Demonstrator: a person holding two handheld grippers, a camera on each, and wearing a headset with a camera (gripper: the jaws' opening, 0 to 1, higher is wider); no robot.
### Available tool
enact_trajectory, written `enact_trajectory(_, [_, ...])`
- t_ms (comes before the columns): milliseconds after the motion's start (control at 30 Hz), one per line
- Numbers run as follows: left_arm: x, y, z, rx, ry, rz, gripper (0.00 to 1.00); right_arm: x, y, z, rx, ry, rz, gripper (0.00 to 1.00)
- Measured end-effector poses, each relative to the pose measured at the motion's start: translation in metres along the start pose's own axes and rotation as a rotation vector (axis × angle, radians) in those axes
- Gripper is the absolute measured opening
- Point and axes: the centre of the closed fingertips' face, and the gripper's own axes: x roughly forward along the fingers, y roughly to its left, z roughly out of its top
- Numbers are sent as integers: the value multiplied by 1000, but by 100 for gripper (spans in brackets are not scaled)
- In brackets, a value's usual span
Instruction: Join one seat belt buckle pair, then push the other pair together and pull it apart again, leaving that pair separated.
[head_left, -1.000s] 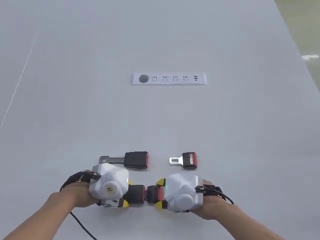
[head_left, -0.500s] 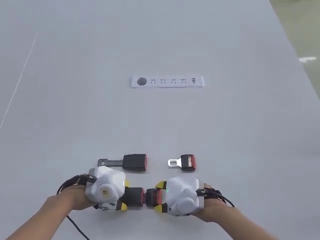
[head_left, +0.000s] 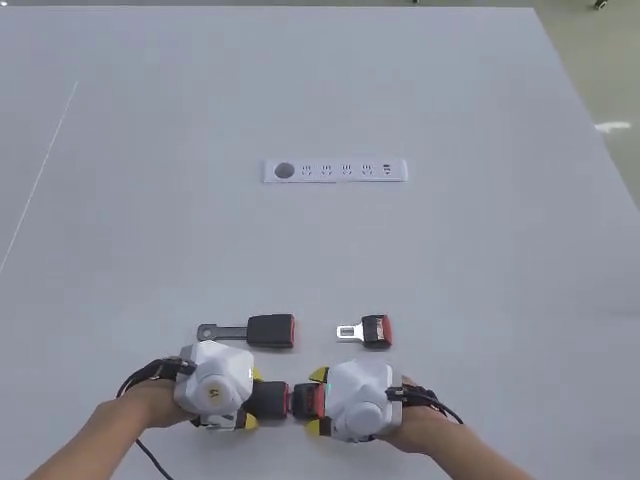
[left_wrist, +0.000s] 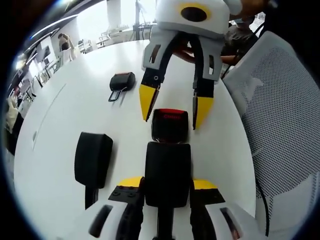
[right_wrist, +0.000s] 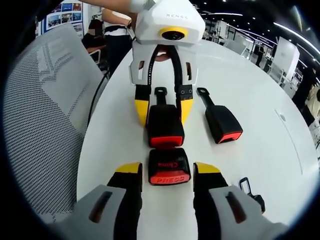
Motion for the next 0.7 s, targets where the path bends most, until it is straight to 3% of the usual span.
enact_trajectory(367, [-4, -1, -3, -37, 13, 41, 50, -12, -8, 5, 56, -42, -35, 47])
enact_trajectory(700, [-27, 2, -5, -127, -33, 110, 56, -32, -19, 5, 92, -76, -76, 52])
